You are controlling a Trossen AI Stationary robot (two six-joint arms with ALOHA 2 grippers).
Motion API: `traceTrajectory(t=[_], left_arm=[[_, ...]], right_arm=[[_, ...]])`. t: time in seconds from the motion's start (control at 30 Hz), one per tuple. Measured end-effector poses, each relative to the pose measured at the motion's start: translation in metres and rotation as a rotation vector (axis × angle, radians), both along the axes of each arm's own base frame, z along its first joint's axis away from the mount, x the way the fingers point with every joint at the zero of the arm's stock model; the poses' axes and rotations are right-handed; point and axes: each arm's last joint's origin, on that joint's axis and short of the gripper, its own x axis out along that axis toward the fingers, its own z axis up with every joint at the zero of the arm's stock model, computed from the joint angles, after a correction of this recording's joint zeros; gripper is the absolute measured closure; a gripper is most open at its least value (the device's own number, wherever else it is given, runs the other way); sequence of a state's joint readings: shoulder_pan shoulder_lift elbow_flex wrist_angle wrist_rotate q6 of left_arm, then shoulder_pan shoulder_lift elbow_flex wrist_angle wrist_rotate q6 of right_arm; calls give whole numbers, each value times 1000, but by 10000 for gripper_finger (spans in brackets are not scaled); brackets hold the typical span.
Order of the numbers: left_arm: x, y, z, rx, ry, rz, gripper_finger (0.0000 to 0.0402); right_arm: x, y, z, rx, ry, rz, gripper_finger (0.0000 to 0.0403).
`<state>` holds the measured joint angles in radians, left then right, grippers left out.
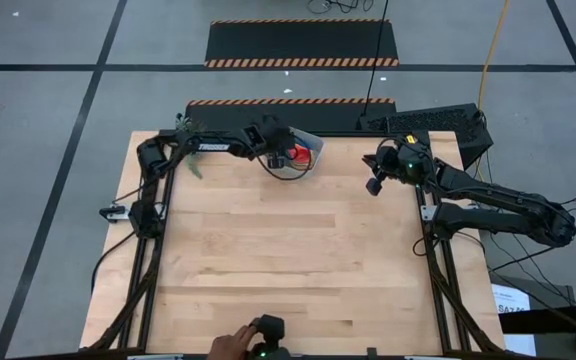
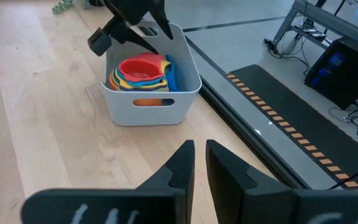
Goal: Nest measuring cups in basket
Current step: Stack the blue measuring cup into the red measuring cup in the gray bin
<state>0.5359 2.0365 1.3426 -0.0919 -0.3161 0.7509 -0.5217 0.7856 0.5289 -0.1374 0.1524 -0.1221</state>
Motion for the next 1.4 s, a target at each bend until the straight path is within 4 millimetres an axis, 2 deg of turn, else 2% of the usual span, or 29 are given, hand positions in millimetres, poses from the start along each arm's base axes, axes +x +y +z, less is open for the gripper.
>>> traceTrajectory(t=[0.23,0.5,0.6,0.73,0.87,1.03,1.4], left_arm=[[3,-5,5,1,-1,-12,220],[13,-24,7,20,52,-96,220],[13,-28,19,28,55,-102,220],[6,-24,41,9,8,-109,220],[-1,-10,46,-62,-61,-142,220],[-9,5,34,-89,-15,-124,220],[-3,6,6,-104,66,-163,220]], right_arm=[[0,0,0,-20,22,14,369],[0,0,-1,-29,36,20,369],[0,0,-1,-31,38,21,369],[-1,0,-1,-32,38,20,369],[-1,0,-1,-37,41,21,369],[-1,0,-1,-37,40,22,369],[-1,0,-1,-36,36,21,369]])
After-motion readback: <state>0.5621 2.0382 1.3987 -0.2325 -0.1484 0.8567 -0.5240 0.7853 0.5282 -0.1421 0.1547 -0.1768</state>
